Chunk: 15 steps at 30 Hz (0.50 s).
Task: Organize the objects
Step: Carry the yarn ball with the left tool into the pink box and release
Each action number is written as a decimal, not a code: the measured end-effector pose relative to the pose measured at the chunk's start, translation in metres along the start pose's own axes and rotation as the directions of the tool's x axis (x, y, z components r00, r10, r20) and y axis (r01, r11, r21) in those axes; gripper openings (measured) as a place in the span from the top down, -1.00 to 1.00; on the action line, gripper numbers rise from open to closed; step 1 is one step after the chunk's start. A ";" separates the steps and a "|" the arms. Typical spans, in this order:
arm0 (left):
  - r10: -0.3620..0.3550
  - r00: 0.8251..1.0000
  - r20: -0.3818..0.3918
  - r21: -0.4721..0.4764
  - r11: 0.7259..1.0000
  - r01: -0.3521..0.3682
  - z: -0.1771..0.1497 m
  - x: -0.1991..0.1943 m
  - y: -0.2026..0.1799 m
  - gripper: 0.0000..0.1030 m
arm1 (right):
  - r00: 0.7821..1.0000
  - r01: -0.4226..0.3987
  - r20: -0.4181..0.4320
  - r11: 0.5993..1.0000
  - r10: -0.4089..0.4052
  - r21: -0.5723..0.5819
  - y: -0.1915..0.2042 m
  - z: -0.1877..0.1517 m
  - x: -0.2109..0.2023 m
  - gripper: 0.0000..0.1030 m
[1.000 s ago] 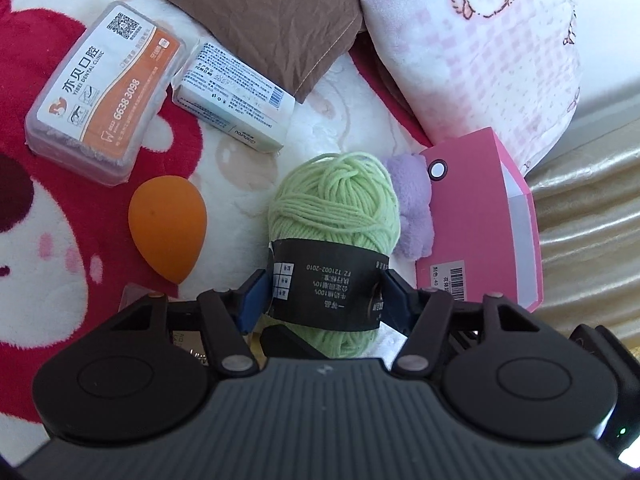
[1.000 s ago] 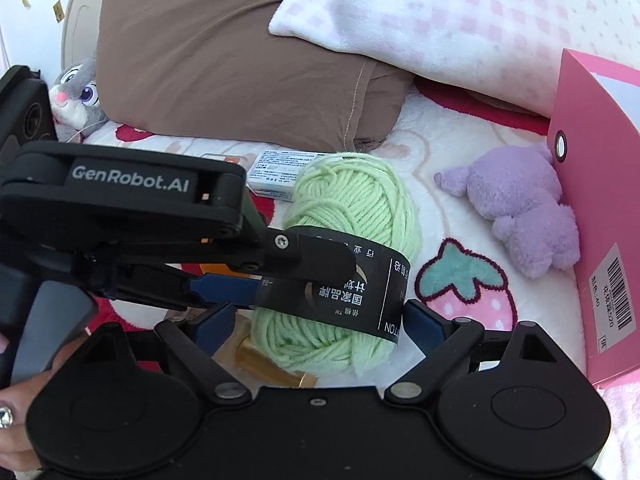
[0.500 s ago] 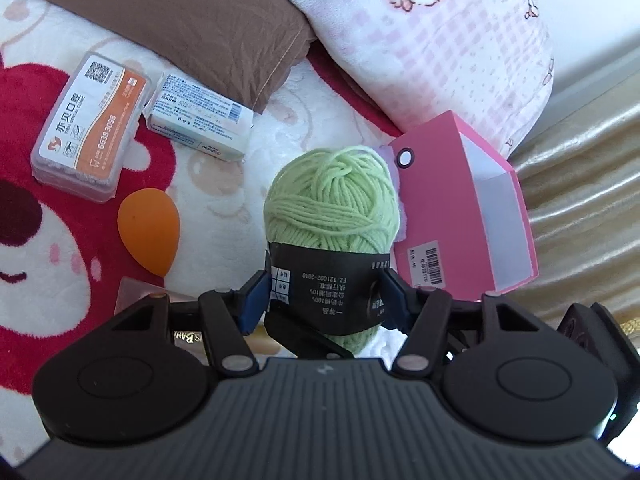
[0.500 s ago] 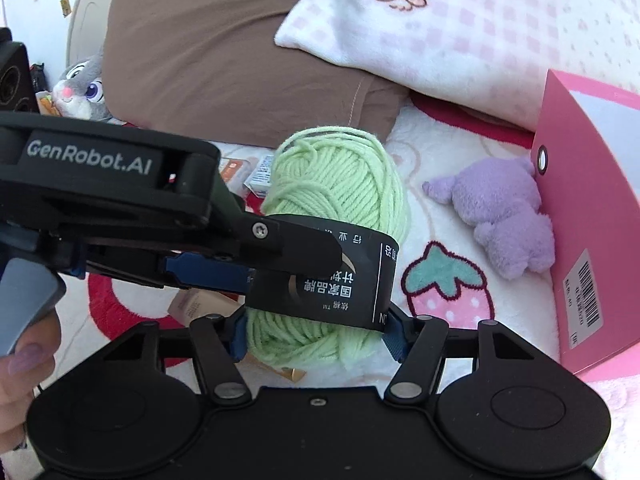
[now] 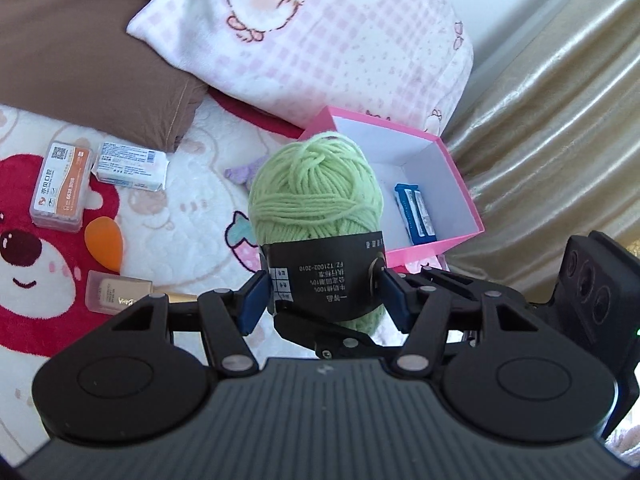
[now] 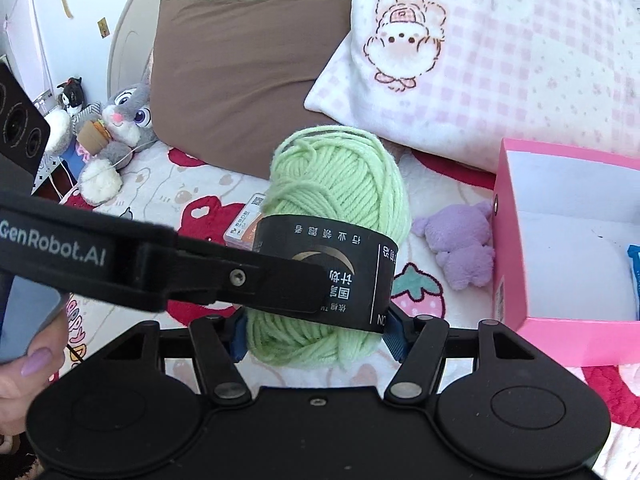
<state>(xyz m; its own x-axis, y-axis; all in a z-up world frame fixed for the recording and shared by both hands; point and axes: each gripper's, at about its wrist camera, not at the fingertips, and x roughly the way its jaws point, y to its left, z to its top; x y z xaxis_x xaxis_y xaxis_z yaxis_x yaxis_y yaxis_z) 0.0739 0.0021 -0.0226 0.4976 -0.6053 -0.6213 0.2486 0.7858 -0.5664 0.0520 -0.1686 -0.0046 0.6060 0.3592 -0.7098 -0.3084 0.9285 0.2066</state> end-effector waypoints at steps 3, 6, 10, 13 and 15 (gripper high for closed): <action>0.014 1.000 0.016 0.038 0.999 -0.015 -0.007 0.000 -0.023 -0.14 | 1.000 0.001 0.025 1.000 0.000 -0.013 -0.007 -0.009 -0.017 -0.31; 0.015 1.000 0.022 0.074 0.997 -0.017 -0.005 0.004 -0.048 -0.14 | 0.998 0.015 0.065 1.000 -0.014 -0.018 -0.020 -0.009 -0.032 -0.31; 0.005 0.999 0.044 0.129 0.992 -0.010 0.000 0.008 -0.084 -0.14 | 0.992 0.043 0.120 0.999 -0.040 -0.016 -0.040 -0.006 -0.058 -0.31; -0.010 0.999 0.039 0.152 0.988 0.004 0.004 0.016 -0.103 -0.15 | 0.989 0.068 0.136 0.997 -0.064 -0.028 -0.053 -0.004 -0.072 -0.31; -0.027 0.999 0.030 0.156 0.987 0.021 0.009 0.025 -0.114 -0.15 | 0.985 0.093 0.148 0.995 -0.088 -0.028 -0.062 -0.003 -0.080 -0.31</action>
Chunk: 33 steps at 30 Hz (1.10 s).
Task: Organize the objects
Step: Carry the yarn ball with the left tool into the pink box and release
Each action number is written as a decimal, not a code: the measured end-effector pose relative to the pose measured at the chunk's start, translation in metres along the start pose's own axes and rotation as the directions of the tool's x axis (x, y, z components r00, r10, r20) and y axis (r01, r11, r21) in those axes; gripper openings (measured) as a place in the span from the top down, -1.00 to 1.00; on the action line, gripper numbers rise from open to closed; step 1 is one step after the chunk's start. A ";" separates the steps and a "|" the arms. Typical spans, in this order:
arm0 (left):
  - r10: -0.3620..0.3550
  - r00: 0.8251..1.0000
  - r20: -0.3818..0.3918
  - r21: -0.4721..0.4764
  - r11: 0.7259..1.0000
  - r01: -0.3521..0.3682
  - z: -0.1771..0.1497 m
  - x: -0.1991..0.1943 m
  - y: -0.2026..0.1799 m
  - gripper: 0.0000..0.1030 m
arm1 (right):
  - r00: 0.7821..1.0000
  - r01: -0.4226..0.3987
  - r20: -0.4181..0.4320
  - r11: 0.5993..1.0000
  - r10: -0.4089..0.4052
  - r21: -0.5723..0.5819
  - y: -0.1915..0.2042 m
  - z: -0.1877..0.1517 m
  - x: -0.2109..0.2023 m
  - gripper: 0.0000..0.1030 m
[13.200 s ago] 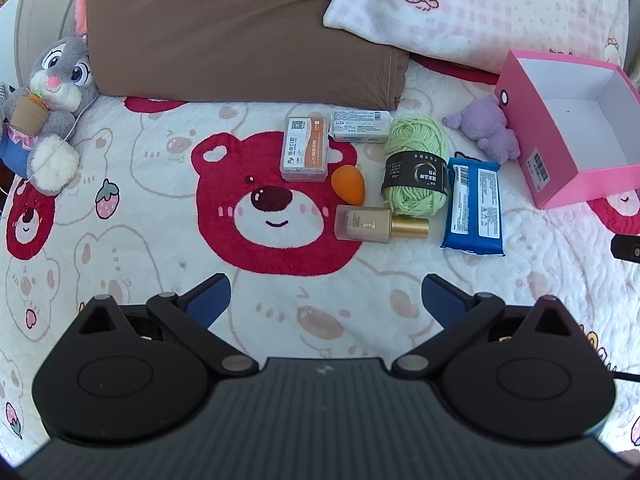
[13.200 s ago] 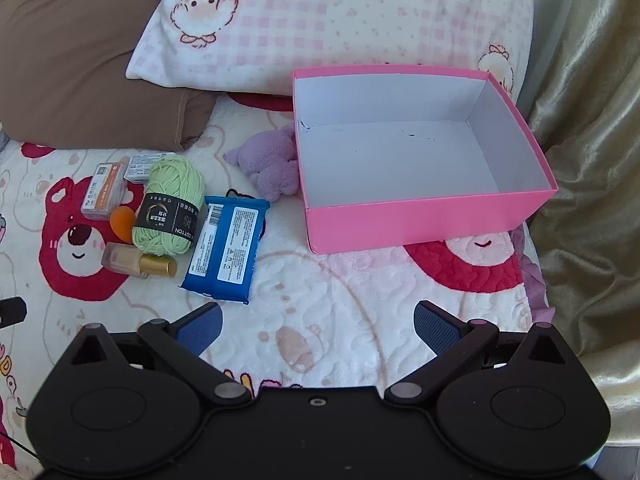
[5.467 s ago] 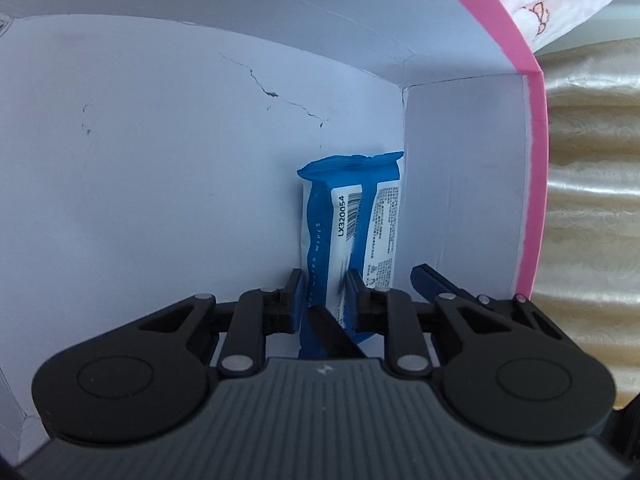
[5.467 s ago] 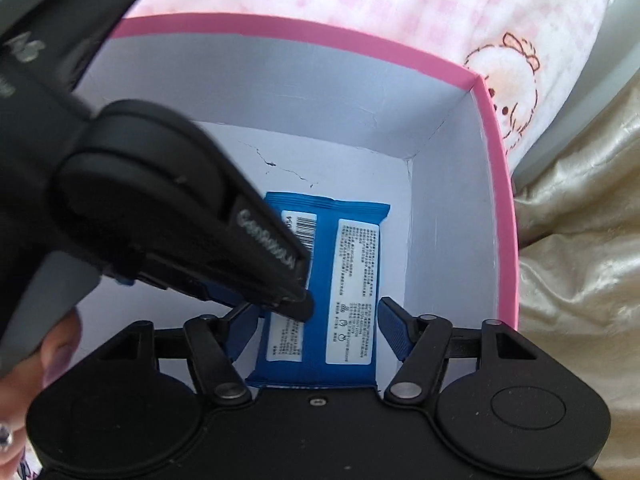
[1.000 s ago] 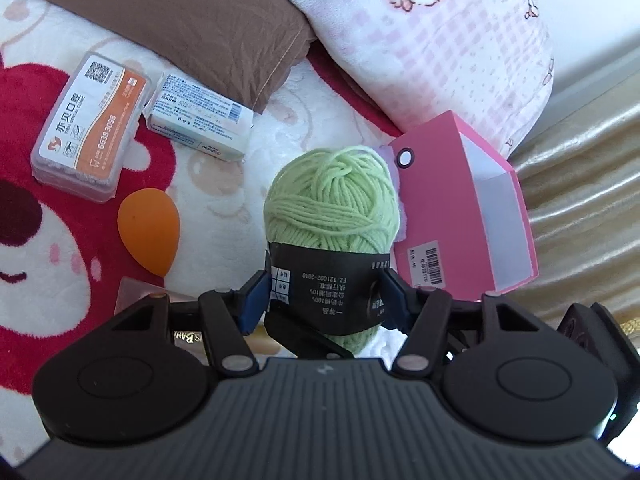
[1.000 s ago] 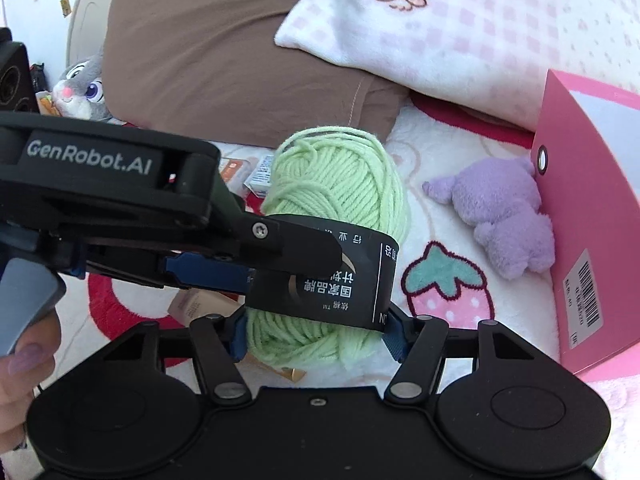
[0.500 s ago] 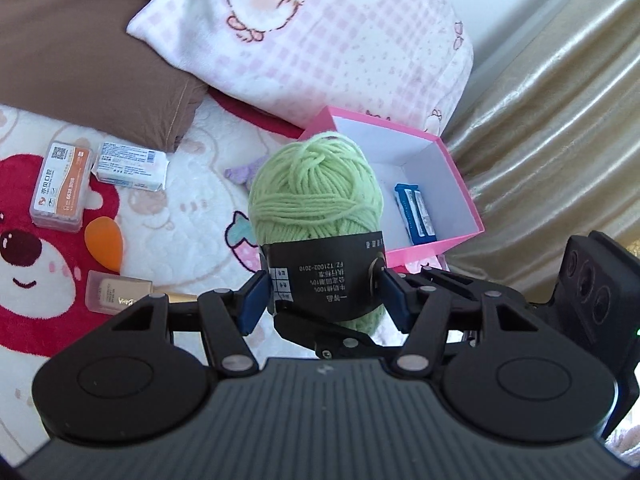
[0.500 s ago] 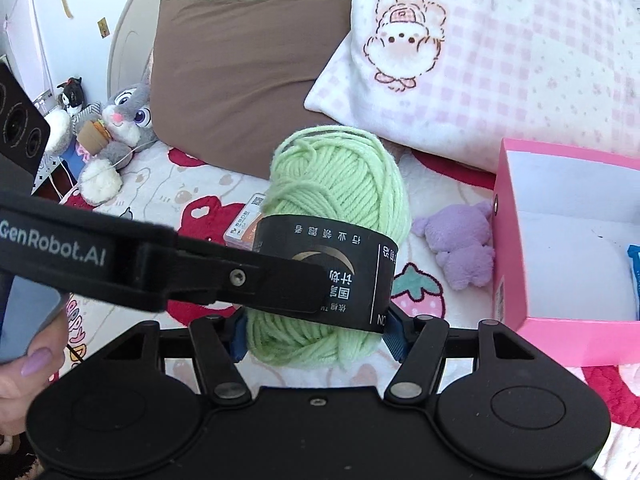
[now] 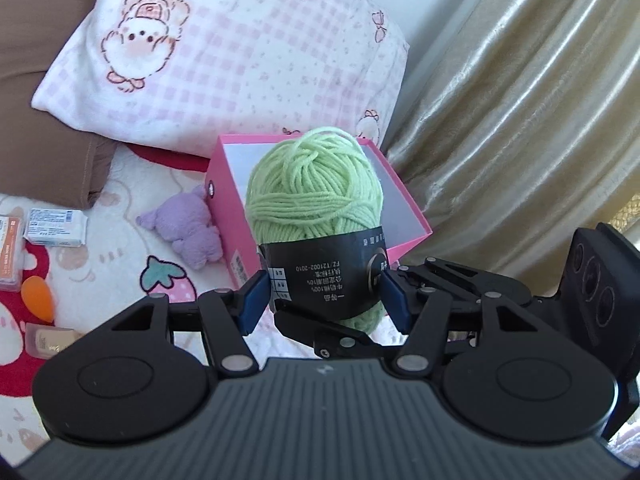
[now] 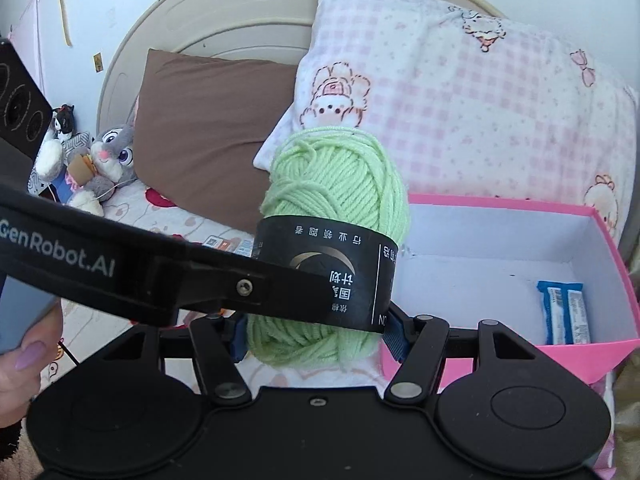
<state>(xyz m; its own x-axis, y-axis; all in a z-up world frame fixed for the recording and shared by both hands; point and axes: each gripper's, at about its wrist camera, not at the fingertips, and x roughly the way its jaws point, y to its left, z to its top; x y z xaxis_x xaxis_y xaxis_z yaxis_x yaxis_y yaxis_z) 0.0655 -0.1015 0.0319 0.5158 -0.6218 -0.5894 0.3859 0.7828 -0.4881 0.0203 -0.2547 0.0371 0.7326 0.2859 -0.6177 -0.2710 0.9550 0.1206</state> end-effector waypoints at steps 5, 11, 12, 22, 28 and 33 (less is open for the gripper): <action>-0.026 0.999 -0.025 0.005 1.000 0.026 0.025 0.032 -0.026 -0.15 | 0.998 0.053 0.017 0.998 -0.054 0.028 -0.037 0.011 -0.008 -0.31; -0.038 0.996 -0.075 0.020 0.999 0.039 0.052 0.091 -0.040 -0.16 | 0.994 0.110 -0.019 0.992 -0.109 0.060 -0.086 0.023 0.014 -0.31; -0.035 0.996 -0.082 0.018 0.999 0.036 0.055 0.102 -0.040 -0.16 | 0.993 0.113 -0.033 0.991 -0.111 0.070 -0.095 0.024 0.019 -0.31; -0.013 0.987 -0.158 -0.172 0.985 -0.014 0.066 0.201 -0.003 -0.13 | 0.975 0.099 -0.215 0.977 -0.057 0.190 -0.175 0.019 0.097 -0.29; -0.040 0.972 -0.231 -0.237 0.971 -0.016 0.051 0.241 0.016 -0.14 | 0.945 0.129 -0.322 0.968 -0.054 0.216 -0.188 0.000 0.124 -0.28; -0.048 0.966 -0.256 -0.266 0.964 -0.023 0.047 0.258 0.022 -0.15 | 0.909 0.156 -0.411 0.973 -0.075 0.168 -0.194 -0.003 0.140 -0.34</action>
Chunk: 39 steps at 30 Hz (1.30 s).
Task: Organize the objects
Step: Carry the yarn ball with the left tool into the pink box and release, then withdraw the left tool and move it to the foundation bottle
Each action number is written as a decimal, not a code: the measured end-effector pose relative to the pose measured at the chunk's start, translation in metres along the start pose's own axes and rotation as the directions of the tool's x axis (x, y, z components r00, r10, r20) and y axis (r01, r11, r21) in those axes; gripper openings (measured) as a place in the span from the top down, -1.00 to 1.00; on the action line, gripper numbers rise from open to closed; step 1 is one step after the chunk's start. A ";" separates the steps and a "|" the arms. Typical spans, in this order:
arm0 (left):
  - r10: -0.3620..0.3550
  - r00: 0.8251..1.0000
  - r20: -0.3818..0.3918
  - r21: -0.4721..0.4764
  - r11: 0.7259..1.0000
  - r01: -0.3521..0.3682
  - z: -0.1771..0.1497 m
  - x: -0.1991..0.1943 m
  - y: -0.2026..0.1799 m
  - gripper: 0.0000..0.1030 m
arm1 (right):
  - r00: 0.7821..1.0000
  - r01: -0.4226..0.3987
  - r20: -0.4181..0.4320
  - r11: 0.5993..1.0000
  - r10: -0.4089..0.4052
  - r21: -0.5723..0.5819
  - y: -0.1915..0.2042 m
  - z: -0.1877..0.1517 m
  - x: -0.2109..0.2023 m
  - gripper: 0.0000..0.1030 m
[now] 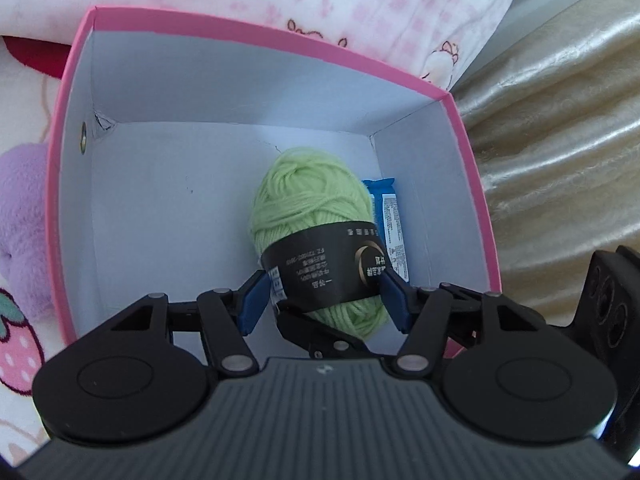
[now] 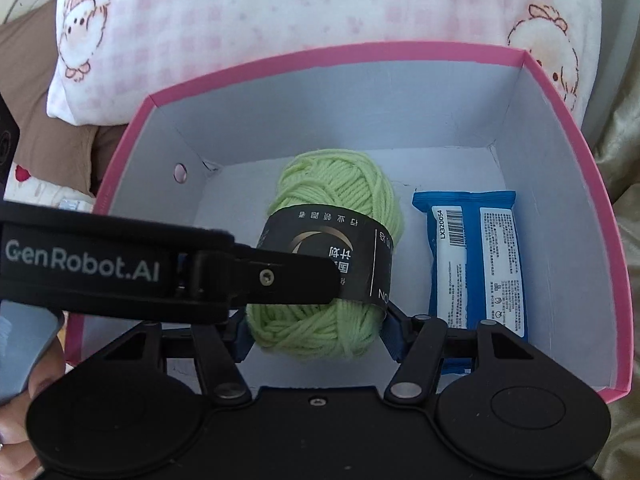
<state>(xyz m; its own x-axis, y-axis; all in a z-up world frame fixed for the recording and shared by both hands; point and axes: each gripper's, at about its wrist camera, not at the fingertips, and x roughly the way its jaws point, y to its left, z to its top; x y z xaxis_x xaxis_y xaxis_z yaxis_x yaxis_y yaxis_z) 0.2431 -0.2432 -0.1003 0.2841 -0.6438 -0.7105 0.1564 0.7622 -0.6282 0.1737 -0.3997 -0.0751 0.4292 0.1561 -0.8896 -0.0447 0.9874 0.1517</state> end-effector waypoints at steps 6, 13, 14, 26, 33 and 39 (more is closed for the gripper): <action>0.015 1.000 -0.026 -0.004 1.000 -0.015 0.004 0.011 0.007 -0.26 | 0.999 0.046 -0.022 0.990 -0.050 -0.130 0.007 -0.002 -0.008 -0.48; -0.031 0.999 -0.020 0.025 0.999 0.032 -0.002 0.031 -0.002 -0.12 | 1.000 0.016 0.017 0.998 -0.015 -0.059 -0.008 -0.008 -0.016 -0.45; -0.032 0.999 -0.020 0.029 0.999 0.032 -0.002 0.033 -0.004 -0.12 | 0.999 0.032 0.019 0.998 -0.031 -0.055 -0.009 -0.008 -0.016 -0.36; 0.080 0.997 0.000 0.074 0.994 -0.080 0.000 -0.001 -0.021 -0.19 | 0.979 0.122 0.168 0.992 -0.114 -0.039 -0.003 -0.029 -0.052 -0.34; 0.159 0.987 0.018 0.171 0.972 -0.160 -0.006 -0.058 -0.033 -0.22 | 0.968 0.083 0.243 0.996 -0.070 -0.044 0.023 -0.038 -0.092 -0.40; 0.215 0.975 0.051 0.212 0.952 -0.221 -0.022 -0.108 -0.030 -0.24 | 0.974 0.023 0.228 0.996 -0.003 -0.082 0.055 -0.042 -0.115 -0.47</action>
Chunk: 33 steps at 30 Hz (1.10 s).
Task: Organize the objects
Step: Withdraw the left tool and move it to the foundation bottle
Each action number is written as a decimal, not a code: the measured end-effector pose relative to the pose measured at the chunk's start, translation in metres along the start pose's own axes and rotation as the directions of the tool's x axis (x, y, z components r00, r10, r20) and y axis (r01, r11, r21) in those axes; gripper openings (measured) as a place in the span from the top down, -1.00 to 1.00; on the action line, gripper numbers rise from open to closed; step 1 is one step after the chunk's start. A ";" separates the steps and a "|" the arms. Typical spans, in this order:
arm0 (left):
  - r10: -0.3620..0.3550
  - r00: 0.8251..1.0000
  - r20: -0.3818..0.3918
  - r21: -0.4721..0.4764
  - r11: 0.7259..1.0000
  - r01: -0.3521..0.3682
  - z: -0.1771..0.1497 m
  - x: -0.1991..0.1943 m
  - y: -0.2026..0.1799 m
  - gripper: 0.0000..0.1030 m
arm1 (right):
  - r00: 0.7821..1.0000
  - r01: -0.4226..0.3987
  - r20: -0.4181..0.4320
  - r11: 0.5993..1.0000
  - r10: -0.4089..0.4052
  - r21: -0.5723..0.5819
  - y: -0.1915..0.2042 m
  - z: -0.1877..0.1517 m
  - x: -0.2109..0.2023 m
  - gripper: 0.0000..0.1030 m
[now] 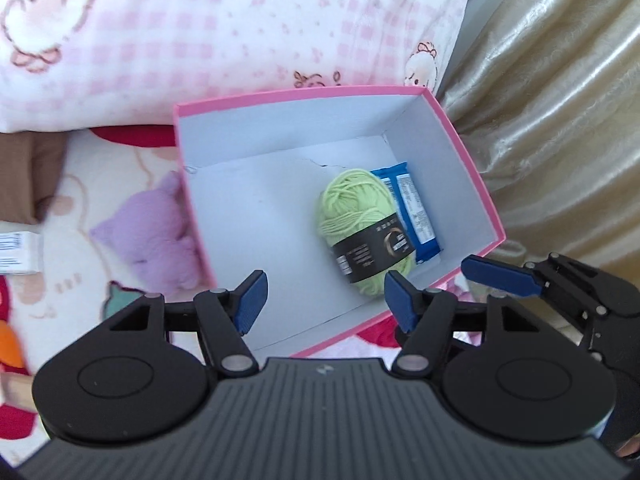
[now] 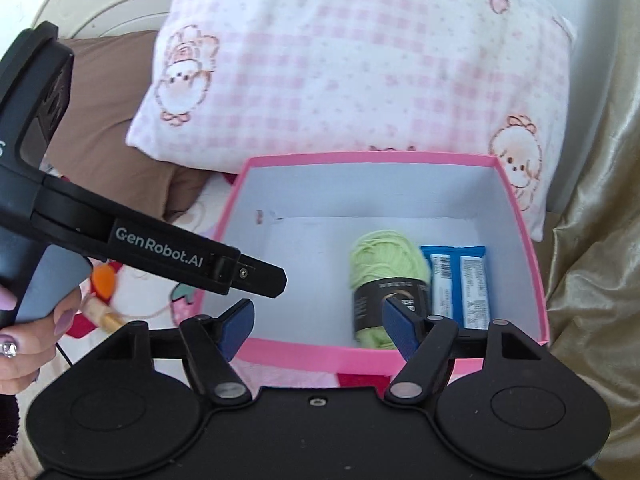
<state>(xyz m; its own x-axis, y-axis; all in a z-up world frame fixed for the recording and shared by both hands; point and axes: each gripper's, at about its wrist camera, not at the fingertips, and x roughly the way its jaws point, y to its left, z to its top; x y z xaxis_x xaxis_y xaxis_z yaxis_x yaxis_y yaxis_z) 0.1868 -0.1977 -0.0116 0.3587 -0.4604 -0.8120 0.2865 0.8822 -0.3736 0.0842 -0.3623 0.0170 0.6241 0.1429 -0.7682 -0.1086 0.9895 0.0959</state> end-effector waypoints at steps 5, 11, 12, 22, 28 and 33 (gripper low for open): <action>0.034 0.999 0.010 0.013 0.999 -0.034 -0.013 -0.039 0.013 -0.25 | 0.999 -0.039 0.003 0.998 0.039 -0.047 0.031 0.003 -0.023 -0.48; 0.040 0.999 0.009 0.020 0.999 -0.040 -0.028 -0.086 0.034 -0.27 | 0.994 -0.106 0.000 0.991 0.106 -0.081 0.069 0.005 -0.049 -0.51; 0.041 0.999 0.010 0.021 0.999 -0.041 -0.030 -0.095 0.039 -0.27 | 0.994 -0.109 -0.007 0.990 0.109 -0.087 0.076 0.007 -0.051 -0.51; 0.114 0.990 0.086 -0.009 0.993 -0.114 -0.070 -0.171 0.085 -0.37 | 0.979 -0.200 -0.022 0.948 0.201 -0.246 0.156 0.021 -0.079 -0.60; 0.081 0.991 0.103 -0.049 0.996 -0.076 -0.094 -0.180 0.124 -0.37 | 0.967 -0.254 -0.077 0.921 0.242 -0.295 0.193 0.007 -0.054 -0.69; 0.098 0.991 0.092 -0.107 0.990 -0.088 -0.109 -0.168 0.163 -0.40 | 0.960 -0.278 -0.105 0.909 0.258 -0.312 0.217 -0.003 -0.021 -0.70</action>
<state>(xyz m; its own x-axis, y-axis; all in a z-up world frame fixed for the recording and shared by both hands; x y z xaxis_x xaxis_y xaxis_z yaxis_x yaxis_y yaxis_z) 0.0764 0.0338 0.0149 0.4650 -0.3788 -0.8002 0.1568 0.9248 -0.3467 0.0452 -0.1504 0.0516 0.4901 0.3901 -0.7795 -0.5134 0.8519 0.1036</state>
